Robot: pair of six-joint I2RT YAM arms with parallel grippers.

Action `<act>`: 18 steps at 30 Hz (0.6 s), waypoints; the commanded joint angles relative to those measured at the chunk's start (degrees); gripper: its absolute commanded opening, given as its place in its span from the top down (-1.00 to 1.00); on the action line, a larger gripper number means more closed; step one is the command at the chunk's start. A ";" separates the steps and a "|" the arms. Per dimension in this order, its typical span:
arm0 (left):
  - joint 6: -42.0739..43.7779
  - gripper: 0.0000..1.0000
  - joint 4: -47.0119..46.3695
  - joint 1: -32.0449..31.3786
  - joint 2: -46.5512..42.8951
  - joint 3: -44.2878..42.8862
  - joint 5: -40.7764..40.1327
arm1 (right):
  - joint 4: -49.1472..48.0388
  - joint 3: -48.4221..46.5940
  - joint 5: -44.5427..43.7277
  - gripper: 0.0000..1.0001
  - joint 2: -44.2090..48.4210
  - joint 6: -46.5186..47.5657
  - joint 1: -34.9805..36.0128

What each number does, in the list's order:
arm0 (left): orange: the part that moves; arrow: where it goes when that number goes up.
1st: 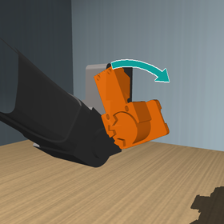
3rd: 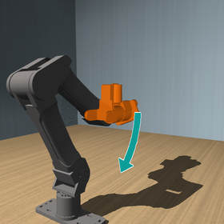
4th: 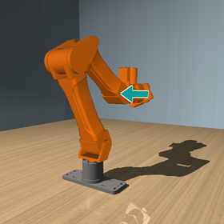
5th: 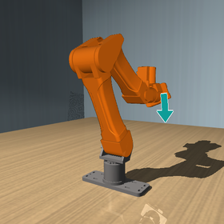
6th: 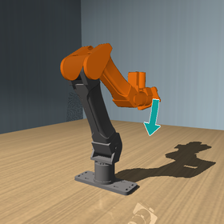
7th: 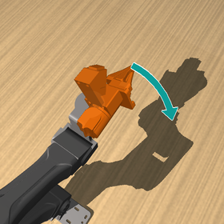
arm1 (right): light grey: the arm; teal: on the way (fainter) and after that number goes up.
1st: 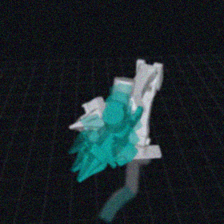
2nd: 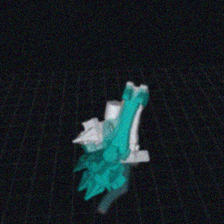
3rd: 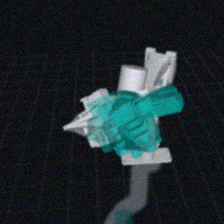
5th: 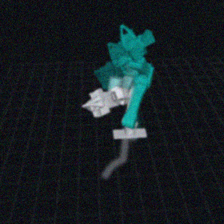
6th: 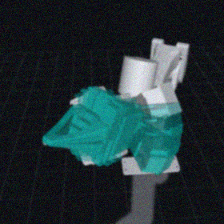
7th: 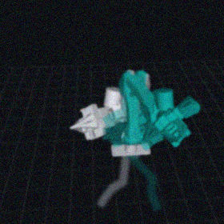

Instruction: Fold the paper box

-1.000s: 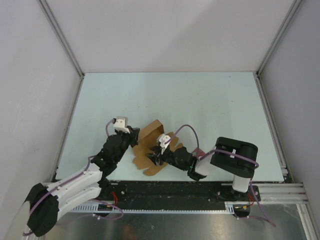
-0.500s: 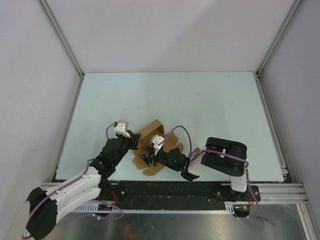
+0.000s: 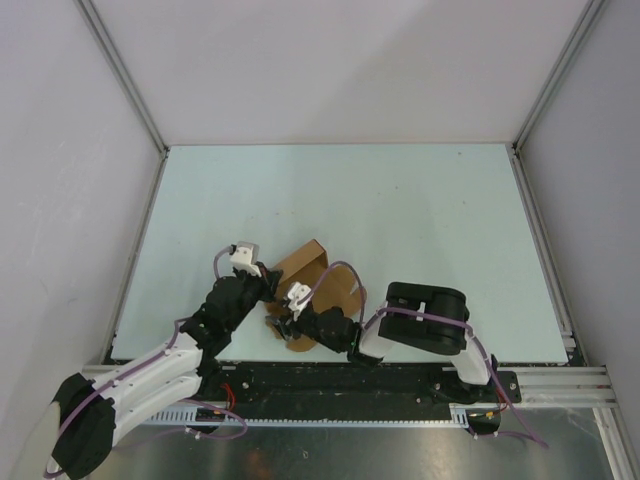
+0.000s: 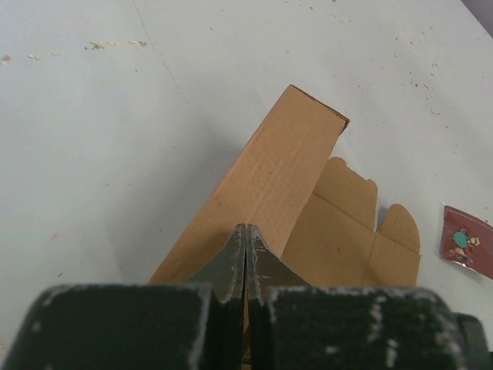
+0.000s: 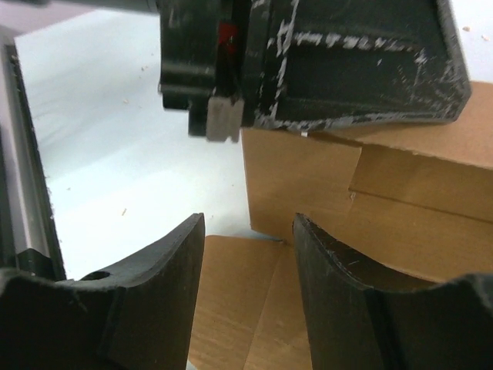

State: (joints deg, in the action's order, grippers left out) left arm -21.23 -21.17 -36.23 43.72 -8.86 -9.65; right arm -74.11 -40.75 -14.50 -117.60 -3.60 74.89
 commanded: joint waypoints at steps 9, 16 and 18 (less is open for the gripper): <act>-1.53 1.00 4.29 0.28 -1.18 -1.42 1.21 | -8.16 -6.18 -11.34 -0.27 -4.92 5.53 3.94; -1.18 0.97 5.08 0.28 -3.12 -1.60 0.86 | -6.58 -8.11 -17.04 -0.28 -5.53 5.00 4.39; -1.18 0.83 5.17 0.19 -3.38 -1.77 0.77 | -6.23 -9.16 -17.84 -0.28 -5.97 5.09 4.56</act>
State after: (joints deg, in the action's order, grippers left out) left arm -22.06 -17.82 -36.23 41.21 -8.91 -8.84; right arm -74.08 -47.20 -27.27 -122.34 0.80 79.05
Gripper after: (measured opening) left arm 0.040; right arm 0.636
